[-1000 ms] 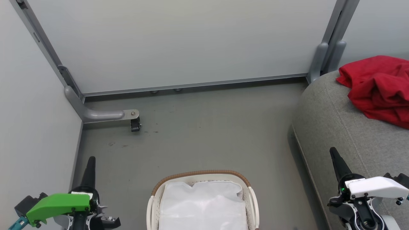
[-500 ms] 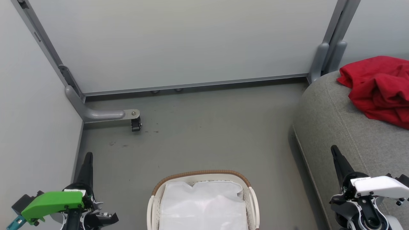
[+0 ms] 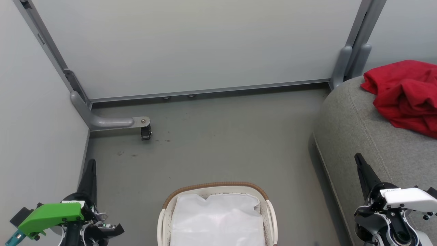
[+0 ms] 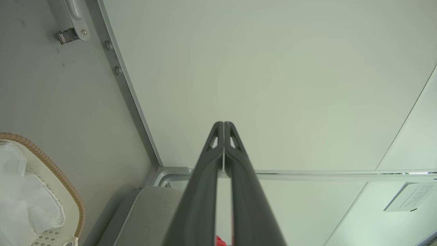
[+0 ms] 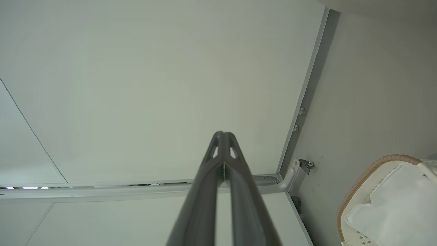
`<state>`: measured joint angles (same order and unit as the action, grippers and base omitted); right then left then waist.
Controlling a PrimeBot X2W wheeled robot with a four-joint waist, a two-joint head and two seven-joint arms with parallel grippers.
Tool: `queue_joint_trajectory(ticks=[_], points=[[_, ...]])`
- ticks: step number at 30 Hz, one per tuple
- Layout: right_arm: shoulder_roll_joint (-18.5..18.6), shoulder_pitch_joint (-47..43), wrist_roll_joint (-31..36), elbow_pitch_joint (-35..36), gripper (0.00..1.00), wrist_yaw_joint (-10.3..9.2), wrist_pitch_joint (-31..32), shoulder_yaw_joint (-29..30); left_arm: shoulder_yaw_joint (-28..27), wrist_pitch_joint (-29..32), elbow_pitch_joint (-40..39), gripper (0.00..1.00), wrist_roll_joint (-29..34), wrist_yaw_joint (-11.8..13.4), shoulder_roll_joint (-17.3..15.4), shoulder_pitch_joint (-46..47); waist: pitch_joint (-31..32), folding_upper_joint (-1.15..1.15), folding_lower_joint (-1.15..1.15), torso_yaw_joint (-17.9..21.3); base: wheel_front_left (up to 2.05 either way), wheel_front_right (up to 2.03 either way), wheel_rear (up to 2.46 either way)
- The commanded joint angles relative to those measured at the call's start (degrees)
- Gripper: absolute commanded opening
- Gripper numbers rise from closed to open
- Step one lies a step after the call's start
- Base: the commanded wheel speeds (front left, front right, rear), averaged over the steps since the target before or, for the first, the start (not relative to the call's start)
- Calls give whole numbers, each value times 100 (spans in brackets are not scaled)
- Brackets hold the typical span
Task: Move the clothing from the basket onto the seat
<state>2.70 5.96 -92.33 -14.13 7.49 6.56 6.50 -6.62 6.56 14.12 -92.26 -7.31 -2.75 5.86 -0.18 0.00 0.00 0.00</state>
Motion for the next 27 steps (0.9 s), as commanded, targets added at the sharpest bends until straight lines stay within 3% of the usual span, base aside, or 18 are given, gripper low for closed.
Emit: queue_joint_trajectory(ticks=[1, 27], points=[[34, 44, -18, 30, 0, 0, 16, 17, -14, 23, -15, 0, -19, -35, -24, 71, 0, 0, 0, 0, 0, 0, 0], [34, 42, -18, 30, 0, 0, 15, 15, -13, 24, -16, 0, -19, -32, -23, 70, 0, 0, 0, 0, 0, 0, 0]])
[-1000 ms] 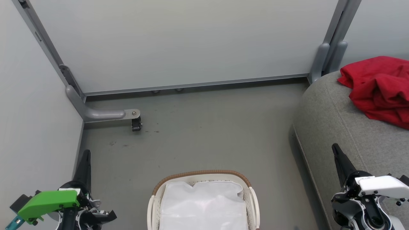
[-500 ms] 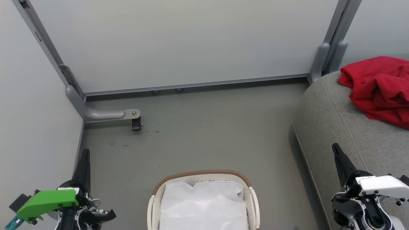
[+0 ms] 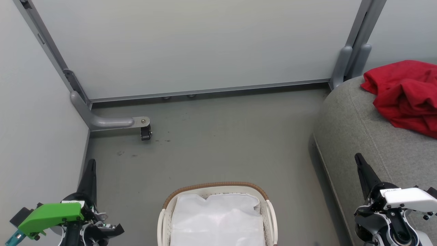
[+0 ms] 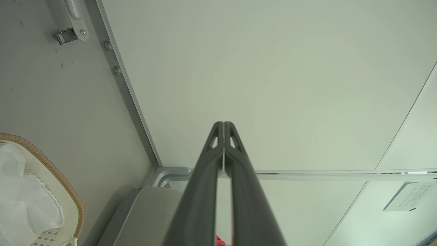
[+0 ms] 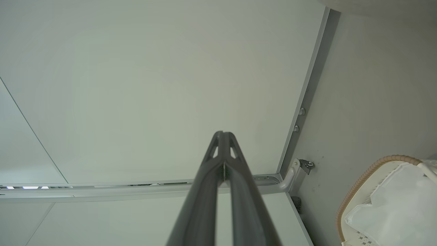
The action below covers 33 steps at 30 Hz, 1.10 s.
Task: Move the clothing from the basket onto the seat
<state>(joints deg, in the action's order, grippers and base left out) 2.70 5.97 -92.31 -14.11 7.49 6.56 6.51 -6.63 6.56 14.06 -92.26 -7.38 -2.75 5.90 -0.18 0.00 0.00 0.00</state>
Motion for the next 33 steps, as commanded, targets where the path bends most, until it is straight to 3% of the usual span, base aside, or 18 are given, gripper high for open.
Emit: queue_joint_trajectory(ticks=[1, 33], points=[[34, 41, -19, 27, 0, 0, 15, 14, -12, 24, -9, 0, -19, -25, -23, 66, 0, 0, 0, 0, 0, 0, 0], [34, 40, -20, 27, 0, 0, 15, 13, -7, 20, -10, 0, -23, -25, -23, 66, 0, 0, 0, 0, 0, 0, 0]])
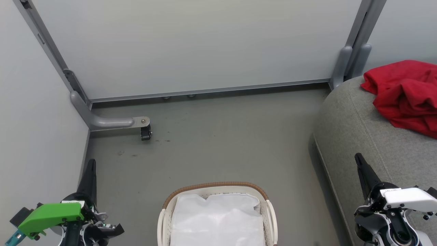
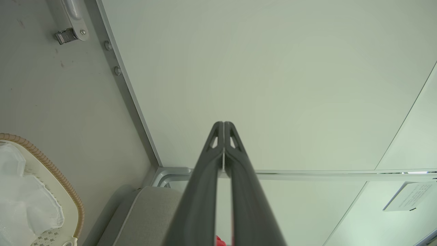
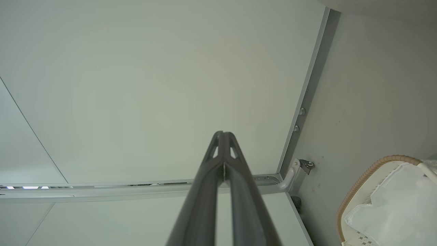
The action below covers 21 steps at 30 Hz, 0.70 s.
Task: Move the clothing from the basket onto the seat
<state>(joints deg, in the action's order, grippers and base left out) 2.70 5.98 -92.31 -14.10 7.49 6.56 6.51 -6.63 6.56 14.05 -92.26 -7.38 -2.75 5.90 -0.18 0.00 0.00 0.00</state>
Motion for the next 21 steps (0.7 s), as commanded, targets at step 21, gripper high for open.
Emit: queue_joint_trajectory(ticks=[21], points=[[34, 39, -20, 26, 0, 0, 14, 13, -6, 18, -9, 0, -25, -26, -23, 65, 0, 0, 0, 0, 0, 0, 0]])
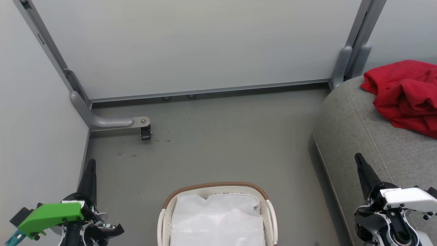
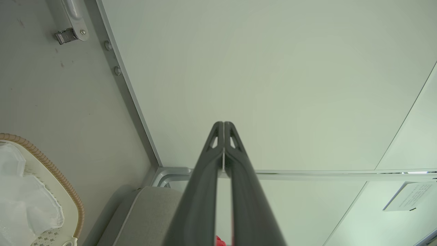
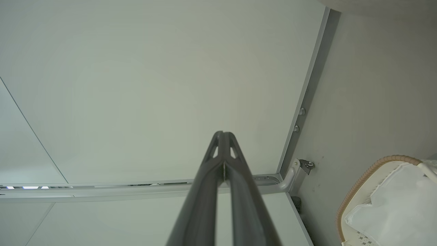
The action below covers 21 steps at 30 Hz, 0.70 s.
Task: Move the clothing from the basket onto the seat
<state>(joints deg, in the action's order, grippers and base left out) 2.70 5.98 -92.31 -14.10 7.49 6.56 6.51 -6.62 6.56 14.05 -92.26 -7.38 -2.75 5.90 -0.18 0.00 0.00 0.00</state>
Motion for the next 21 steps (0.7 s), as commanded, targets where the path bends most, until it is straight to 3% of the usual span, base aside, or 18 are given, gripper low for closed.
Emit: queue_joint_trajectory(ticks=[1, 21], points=[[34, 39, -20, 26, 0, 0, 14, 13, -7, 18, -9, 0, -25, -26, -23, 65, 0, 0, 0, 0, 0, 0, 0], [34, 39, -20, 25, 0, 0, 14, 13, -5, 17, -10, 0, -27, -26, -23, 65, 0, 0, 0, 0, 0, 0, 0]])
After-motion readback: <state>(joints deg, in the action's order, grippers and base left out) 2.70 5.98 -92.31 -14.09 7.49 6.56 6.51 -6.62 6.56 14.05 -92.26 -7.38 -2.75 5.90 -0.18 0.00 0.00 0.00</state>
